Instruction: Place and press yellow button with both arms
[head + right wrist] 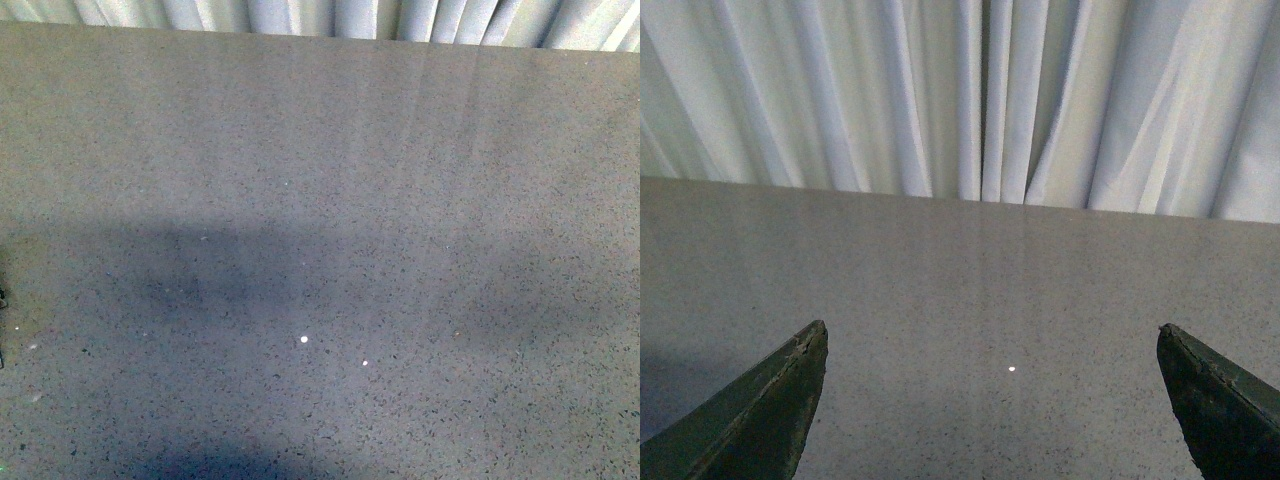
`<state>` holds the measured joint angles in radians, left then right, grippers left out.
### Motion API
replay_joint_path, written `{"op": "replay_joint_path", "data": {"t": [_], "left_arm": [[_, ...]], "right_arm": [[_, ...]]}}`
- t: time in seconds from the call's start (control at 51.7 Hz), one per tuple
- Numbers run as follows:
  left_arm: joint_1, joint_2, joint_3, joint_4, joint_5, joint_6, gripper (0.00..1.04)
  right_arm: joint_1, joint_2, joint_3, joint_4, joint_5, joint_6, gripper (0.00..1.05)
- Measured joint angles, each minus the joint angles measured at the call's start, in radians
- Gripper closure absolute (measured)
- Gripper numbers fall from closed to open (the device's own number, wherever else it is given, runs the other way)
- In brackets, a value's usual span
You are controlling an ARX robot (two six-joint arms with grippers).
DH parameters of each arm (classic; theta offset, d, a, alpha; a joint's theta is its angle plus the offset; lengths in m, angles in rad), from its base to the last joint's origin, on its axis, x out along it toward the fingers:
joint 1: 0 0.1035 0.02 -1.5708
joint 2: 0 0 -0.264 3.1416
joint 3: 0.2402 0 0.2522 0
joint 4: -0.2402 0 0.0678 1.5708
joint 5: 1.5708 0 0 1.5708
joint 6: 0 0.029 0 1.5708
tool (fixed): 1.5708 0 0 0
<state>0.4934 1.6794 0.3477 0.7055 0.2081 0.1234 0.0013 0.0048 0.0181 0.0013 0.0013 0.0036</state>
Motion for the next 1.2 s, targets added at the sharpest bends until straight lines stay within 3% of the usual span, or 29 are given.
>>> {"op": "replay_joint_path", "data": {"t": [0.426,0.542,0.871,1.2], "left_arm": [[-0.002,0.044,0.022,0.031,-0.011,0.008,0.1],[-0.002,0.047,0.022,0.033,-0.018,0.011,0.21],[-0.002,0.052,0.022,0.033,-0.018,0.014,0.67],[-0.003,-0.002,0.022,-0.014,-0.024,0.03,0.7]], "right_arm": [[0.0,0.0,0.0,0.0,0.0,0.0,0.09],[0.0,0.0,0.0,0.0,0.0,0.0,0.09],[0.0,0.0,0.0,0.0,0.0,0.0,0.09],[0.0,0.0,0.0,0.0,0.0,0.0,0.09]]}}
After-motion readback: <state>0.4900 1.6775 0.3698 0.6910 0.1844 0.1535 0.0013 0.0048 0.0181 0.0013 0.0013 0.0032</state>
